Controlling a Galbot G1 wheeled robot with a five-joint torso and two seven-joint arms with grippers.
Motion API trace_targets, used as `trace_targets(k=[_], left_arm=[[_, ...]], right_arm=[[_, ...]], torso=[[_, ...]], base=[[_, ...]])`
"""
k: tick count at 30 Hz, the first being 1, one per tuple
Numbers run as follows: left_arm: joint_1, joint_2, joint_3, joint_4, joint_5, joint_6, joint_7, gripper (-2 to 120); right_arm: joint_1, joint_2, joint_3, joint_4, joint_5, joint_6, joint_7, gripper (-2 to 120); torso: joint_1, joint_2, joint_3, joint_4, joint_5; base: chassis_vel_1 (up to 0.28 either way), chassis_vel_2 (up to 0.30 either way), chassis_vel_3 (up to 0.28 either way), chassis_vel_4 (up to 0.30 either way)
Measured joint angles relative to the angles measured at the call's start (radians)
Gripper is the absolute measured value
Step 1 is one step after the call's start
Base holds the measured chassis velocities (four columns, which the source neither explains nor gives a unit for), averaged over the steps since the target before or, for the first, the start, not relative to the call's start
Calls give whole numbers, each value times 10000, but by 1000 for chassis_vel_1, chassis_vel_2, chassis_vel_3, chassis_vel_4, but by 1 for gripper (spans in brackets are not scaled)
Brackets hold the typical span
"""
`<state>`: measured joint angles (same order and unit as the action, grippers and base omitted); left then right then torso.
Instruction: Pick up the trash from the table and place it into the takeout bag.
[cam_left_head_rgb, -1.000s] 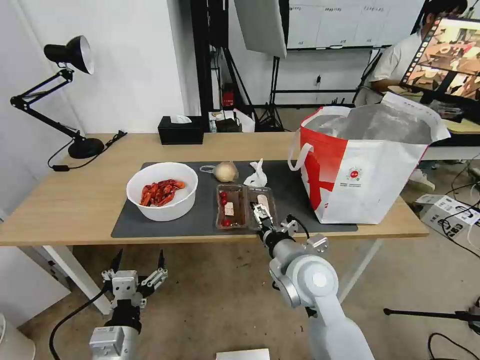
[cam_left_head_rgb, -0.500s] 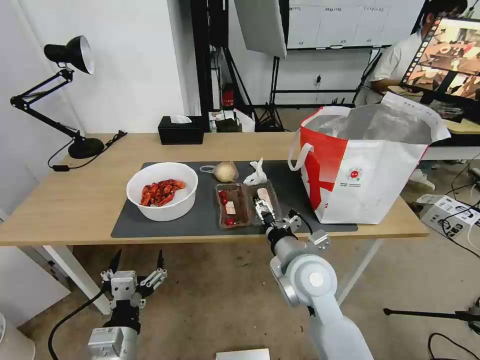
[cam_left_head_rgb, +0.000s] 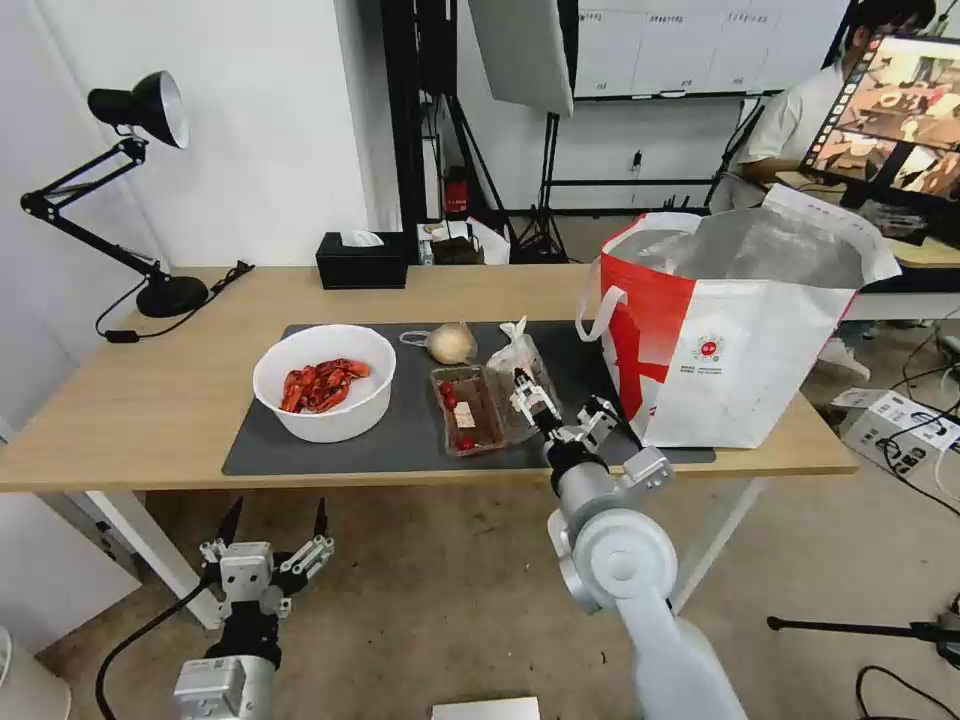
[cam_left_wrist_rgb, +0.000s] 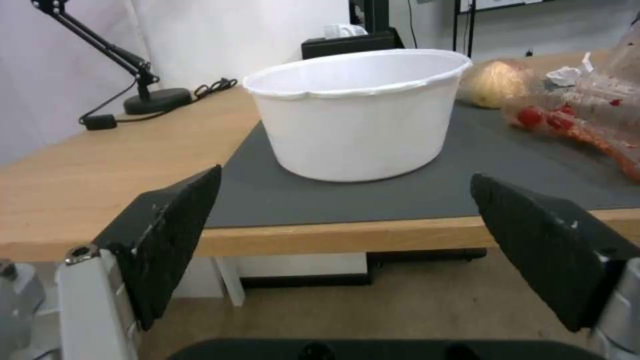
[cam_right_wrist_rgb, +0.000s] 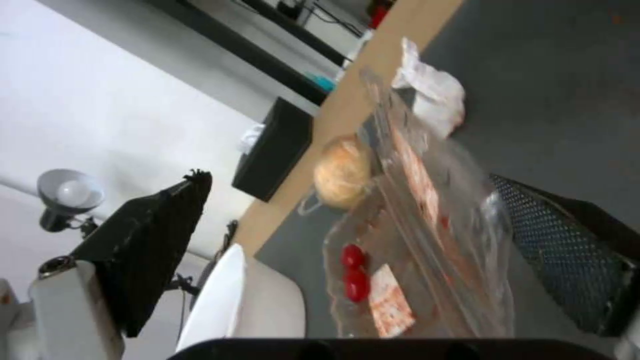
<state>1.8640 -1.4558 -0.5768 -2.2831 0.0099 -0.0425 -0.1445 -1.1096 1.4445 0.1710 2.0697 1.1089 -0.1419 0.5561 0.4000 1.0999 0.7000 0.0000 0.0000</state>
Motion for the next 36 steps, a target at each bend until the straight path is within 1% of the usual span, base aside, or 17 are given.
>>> trace_targets(k=[6, 11, 16, 17, 18, 21, 25, 31, 36], left_arm=[[27, -7, -24, -61, 5, -3, 0, 100], [63, -9, -67, -91, 7, -3, 1, 100], [86, -26, -117, -98, 8, -3, 0, 100], [88, -39, -128, -98, 10, -3, 0, 100], [88, -39, -128, -98, 10, -3, 0, 100], [77, -111, -132, -53, 29, -3, 0, 100], [75, -131, -132, -42, 31, -3, 0, 100], [65, -55, -216, -42, -31, -3, -2, 100], [14, 37, -290, -37, -132, -3, -4, 100]], right_arm=[[335, -199, -103, 25, 160, -211, -23, 100], [575, -207, -282, -40, 465, -415, -23, 100], [1126, 50, -610, -409, 993, -783, 122, 100], [1406, 277, -798, -665, 1425, -997, 374, 100], [1406, 277, -798, -665, 1425, -997, 374, 100], [2031, 866, -1103, -1456, 2430, -1246, 1122, 100], [2285, 1119, -1185, -1843, 2661, -1258, 1326, 100], [2346, 1134, -1267, -1937, 2692, -1258, 1338, 100], [2393, 980, -1290, -1945, 2712, -1258, 1316, 100]], torso=[[0, 0, 0, 0, 0], [0, 0, 0, 0, -1], [0, 0, 0, 0, -1], [0, 0, 1, -1, -1], [0, 0, 1, -1, -1], [0, 0, 0, 2, -3], [1, 0, 1, 1, -2], [0, 0, 0, 1, -2], [0, 0, 0, 0, -1]], base=[[0, 0, 0, 0], [0, 0, 0, 0], [0, 0, 0, 0], [0, 0, 0, 0], [0, 0, 0, 0], [0, 0, 0, 0], [0, 0, 0, 0], [0, 0, 0, 0], [0, 0, 0, 0]])
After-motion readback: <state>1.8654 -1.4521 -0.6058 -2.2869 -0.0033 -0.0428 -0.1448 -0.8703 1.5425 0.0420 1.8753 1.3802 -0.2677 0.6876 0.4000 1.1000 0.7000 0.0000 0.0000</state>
